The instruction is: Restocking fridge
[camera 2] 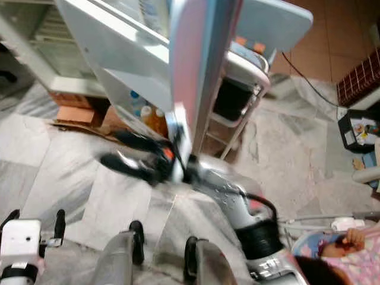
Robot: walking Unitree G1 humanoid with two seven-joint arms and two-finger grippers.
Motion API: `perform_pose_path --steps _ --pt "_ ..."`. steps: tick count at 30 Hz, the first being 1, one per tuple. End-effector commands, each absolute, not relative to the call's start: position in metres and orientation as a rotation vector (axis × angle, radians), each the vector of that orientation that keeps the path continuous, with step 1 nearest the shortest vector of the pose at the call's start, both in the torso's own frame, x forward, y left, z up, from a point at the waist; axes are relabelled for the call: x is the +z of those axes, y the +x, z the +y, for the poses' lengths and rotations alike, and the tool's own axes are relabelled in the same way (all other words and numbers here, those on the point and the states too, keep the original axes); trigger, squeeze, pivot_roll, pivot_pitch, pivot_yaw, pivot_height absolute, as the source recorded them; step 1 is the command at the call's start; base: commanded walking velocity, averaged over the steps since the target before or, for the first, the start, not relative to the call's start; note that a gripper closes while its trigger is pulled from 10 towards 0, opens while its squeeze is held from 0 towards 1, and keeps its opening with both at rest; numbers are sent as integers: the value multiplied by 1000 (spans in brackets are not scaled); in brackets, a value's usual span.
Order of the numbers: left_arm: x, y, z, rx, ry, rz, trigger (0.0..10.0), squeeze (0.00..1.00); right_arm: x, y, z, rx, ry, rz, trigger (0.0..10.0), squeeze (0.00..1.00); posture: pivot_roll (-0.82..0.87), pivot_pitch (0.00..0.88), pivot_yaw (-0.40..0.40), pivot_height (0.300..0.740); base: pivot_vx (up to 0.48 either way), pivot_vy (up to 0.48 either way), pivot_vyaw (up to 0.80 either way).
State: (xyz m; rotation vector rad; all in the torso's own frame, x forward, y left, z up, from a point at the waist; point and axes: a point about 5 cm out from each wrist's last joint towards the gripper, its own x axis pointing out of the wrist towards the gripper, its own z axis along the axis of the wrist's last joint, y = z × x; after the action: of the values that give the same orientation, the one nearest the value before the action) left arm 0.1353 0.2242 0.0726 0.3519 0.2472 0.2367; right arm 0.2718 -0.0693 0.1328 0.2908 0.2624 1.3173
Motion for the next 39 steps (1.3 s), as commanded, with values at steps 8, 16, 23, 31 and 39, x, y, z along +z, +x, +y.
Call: perform_pose_path --steps 8,16,23,31,39 --pt "69 141 229 244 361 262 10000 0 106 343 -117 589 -216 324 10000 0 143 311 -20 740 0 0 0" --pt "70 146 232 249 380 253 10000 0 150 379 -97 355 -173 95 10000 0 157 304 -17 740 0 0 0" --pt "80 154 232 246 358 190 10000 0 149 370 -95 369 -45 10 10000 0 159 251 -26 740 0 0 0" --pt "83 169 206 19 241 130 10000 0 118 321 -129 328 -49 -13 10000 0 103 156 -19 740 0 0 0" --pt "81 195 187 -20 197 76 10000 0 112 300 -130 218 8 -90 10000 0 79 59 -10 740 0 0 0"
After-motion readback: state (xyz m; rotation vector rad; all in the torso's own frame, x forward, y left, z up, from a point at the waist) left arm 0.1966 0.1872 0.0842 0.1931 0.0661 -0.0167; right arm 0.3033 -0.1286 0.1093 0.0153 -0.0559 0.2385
